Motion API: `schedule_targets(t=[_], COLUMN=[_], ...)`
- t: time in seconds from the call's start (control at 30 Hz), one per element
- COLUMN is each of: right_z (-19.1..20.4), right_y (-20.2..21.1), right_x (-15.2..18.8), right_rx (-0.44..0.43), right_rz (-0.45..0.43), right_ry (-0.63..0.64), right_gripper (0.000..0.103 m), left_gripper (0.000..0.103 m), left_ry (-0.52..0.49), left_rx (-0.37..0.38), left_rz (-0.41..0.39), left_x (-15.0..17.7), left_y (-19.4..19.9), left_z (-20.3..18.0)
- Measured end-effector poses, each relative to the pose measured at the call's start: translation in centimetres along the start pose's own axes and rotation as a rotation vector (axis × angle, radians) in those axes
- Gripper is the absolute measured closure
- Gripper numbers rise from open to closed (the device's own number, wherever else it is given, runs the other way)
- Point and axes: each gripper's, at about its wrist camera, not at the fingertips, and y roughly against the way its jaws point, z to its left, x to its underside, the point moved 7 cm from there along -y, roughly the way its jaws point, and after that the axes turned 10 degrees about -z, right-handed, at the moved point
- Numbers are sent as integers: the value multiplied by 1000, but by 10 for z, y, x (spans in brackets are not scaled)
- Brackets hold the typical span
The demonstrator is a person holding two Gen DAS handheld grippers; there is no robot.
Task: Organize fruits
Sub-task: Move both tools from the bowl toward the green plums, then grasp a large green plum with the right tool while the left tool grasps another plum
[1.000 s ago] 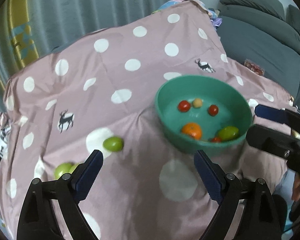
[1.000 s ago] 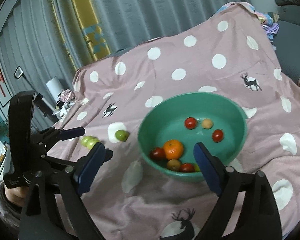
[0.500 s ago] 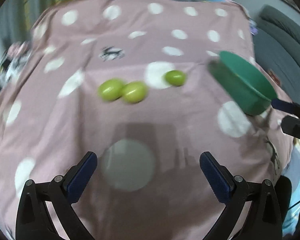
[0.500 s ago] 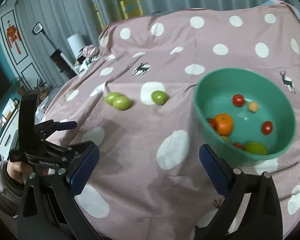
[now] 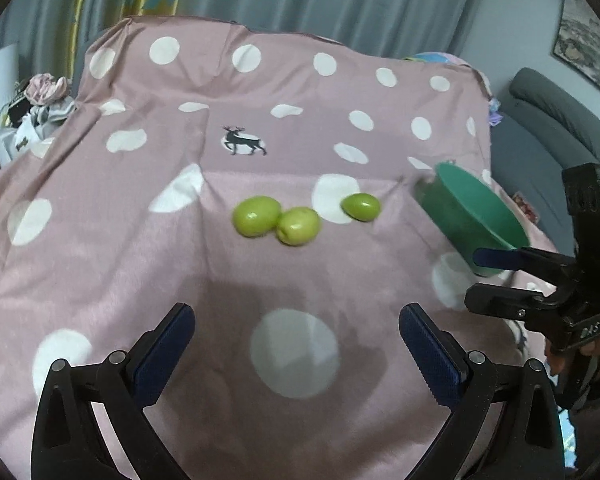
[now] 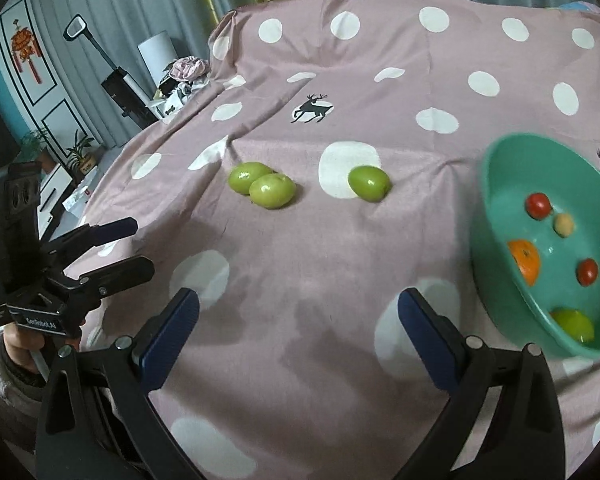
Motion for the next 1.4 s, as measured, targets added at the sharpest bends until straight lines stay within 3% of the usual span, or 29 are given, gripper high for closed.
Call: schedule_targets(t=[0.33,0.6,0.73,0.83,1.0,1.2,1.23,1.33,1.4], right_z=[20,34,35,35,34,24,22,15,10], right_y=[-67,-125,-144,-152,-143,-103,-95,-71,-59], right_x=[-36,-44,-43,-43,-39,-30,-28,-23,-22], right_rx=[24,22,22,-1,-28,-26,-24,-33,-38], right_rz=[70,164,195,208,198,171,163,136,117], right_ry=[164,231,235,230,214,216,213,195,176], right_gripper=[9,18,31,55,55,55,54,54,54], left_gripper=[2,2,2,2,2,3,4,21,23], left_ry=[-124,-152,-149,-140,-132,-171,-175,-191,-210], left_rx=[-49,-56,-48,-35,-7,8,8,-14,-19], left_rz=[17,50,72,85,107,168,186,239,269], left_x=[-31,-37,-38,-39,-46,-50,-49,-44,-40], left_y=[-19,-25,-30,-36,-51,-80,-87,-104,-114], left_z=[17,36,41,43,37,22,20,17,14])
